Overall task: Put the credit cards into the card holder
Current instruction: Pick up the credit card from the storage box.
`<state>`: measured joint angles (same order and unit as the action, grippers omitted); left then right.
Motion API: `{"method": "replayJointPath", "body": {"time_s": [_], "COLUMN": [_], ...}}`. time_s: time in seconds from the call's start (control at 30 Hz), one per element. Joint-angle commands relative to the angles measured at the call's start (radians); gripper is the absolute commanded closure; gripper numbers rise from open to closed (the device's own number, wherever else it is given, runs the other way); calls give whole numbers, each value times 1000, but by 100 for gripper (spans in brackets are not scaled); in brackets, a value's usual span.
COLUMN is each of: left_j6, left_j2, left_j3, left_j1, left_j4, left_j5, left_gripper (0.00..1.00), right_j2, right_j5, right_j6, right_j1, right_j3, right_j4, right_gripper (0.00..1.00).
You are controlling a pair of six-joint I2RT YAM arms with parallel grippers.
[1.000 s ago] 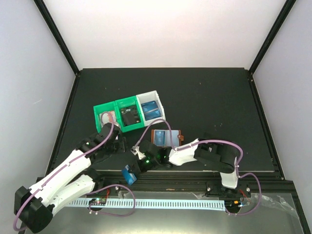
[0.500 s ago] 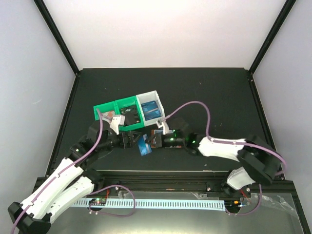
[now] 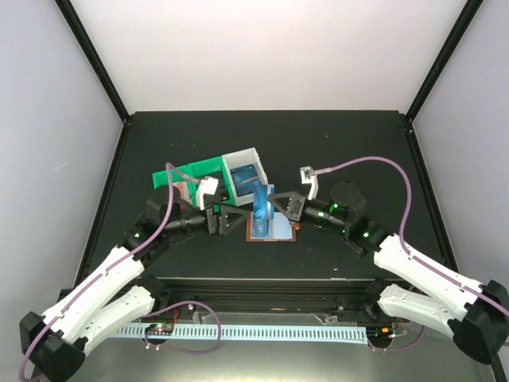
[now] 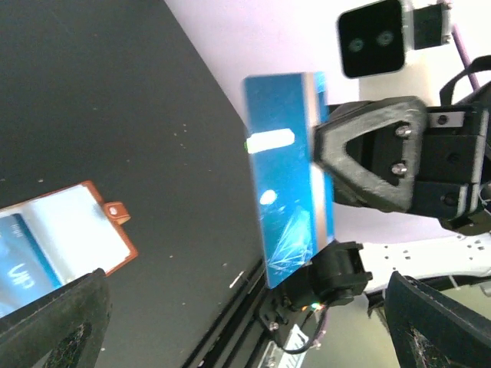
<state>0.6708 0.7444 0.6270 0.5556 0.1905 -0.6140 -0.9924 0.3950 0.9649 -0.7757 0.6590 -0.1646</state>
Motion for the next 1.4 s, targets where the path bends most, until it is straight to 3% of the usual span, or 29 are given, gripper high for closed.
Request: {"method": "replayJointPath", "body": {"time_s": [0.0, 0.1, 0.53, 0.93, 1.03, 1.1, 1.2, 1.37], "left_j6": [87, 152, 310, 345, 322, 303, 254, 162], "left_j2": [62, 86, 74, 70, 84, 88, 83, 82], "left_j3": [51, 60, 37, -1, -1, -3, -4, -8], "left_j1": [3, 16, 58, 56, 56, 56, 54, 48], "left_j4": [-192, -267, -320, -334, -331, -315, -260, -154], "left_j5": [-124, -151, -116, -36, -63, -68, -43, 6], "left_gripper": [1, 2, 32, 78, 95, 98, 98, 98], "right_j2": [63, 48, -17, -36, -41, -44, -36, -6], "right_j5": [-2, 65, 152, 168, 169, 167, 148, 48], "right_j6": [22, 35, 130, 175, 176, 164, 128, 21], "right_j1": [34, 36, 38, 39, 38, 38, 38, 39], "right_j3": [10, 48, 78, 21, 12, 13, 19, 52], "right_j4": [26, 19, -119, -164, -161, -142, -75, 124], "right_gripper": [99, 99, 99, 99, 99, 98, 87, 52]}}
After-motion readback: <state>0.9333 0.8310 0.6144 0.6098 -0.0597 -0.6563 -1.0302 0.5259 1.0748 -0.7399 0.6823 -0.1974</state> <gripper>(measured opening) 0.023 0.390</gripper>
